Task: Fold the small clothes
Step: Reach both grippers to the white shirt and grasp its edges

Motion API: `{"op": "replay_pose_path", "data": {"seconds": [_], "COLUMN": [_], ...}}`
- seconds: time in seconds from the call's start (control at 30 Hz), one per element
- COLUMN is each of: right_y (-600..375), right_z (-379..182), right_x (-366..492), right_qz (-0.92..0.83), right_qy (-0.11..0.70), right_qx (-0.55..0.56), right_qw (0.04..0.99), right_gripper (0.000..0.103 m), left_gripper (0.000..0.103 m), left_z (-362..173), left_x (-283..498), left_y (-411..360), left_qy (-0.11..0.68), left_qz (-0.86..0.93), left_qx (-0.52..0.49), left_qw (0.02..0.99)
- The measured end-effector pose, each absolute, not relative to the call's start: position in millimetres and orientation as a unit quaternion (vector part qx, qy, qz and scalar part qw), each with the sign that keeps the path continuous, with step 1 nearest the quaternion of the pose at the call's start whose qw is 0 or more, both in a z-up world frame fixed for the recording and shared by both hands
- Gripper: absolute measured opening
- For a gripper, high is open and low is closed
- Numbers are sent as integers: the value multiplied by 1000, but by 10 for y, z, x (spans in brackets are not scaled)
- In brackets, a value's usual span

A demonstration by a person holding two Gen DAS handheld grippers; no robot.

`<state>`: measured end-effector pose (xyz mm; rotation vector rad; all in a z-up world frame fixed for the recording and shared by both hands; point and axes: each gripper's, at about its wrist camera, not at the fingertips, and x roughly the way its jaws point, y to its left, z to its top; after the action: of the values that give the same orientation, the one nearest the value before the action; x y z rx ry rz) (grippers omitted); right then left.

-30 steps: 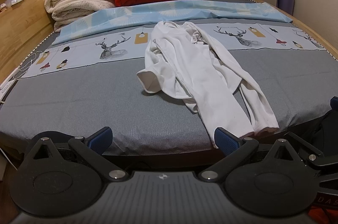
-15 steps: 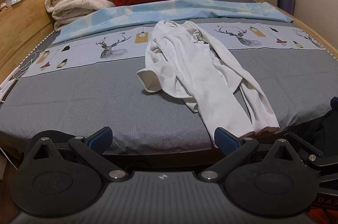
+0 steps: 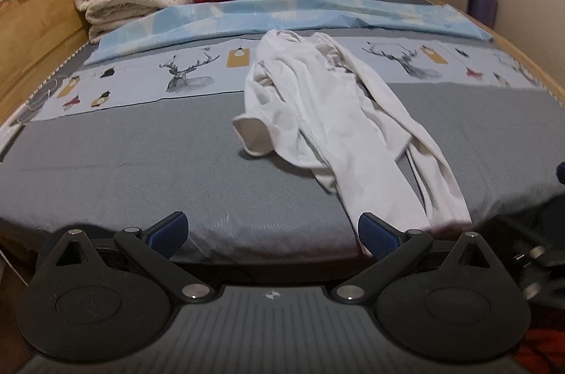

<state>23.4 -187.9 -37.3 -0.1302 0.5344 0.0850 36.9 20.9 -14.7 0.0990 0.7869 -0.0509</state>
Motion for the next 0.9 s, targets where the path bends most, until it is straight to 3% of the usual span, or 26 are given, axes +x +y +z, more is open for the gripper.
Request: {"op": "replay_pose_path", "data": {"seconds": [0.23, 0.47, 0.63, 0.8, 0.83, 0.87, 0.9], "right_y": [-2373, -2390, -2203, -2057, -2028, -1999, -1936], "right_z": [-231, -481, -841, -1185, -1261, -1322, -1370], "right_x": [1308, 3519, 5019, 5968, 6090, 6167, 6220], "right_qz": [22, 44, 43, 57, 59, 64, 80], "right_qy": [231, 258, 319, 369, 382, 390, 398], "right_qx": [-3, 16, 24, 35, 26, 22, 11], "right_qw": [973, 965, 946, 927, 922, 918, 914], "right_gripper": [102, 101, 82, 81, 73, 56, 11], "left_gripper": [103, 103, 103, 103, 103, 103, 103], "left_z": [-25, -297, -577, -821, -851, -877, -904], "left_x": [1155, 2022, 2550, 2793, 2819, 2841, 2854], "left_y": [819, 1056, 1076, 1089, 1081, 1072, 1061], "left_qy": [374, 384, 378, 415, 422, 428, 431], "left_qz": [43, 77, 83, 71, 68, 66, 65], "left_qx": [-21, -29, -28, -24, -25, -22, -16], "left_qw": [926, 920, 922, 907, 904, 901, 900]}}
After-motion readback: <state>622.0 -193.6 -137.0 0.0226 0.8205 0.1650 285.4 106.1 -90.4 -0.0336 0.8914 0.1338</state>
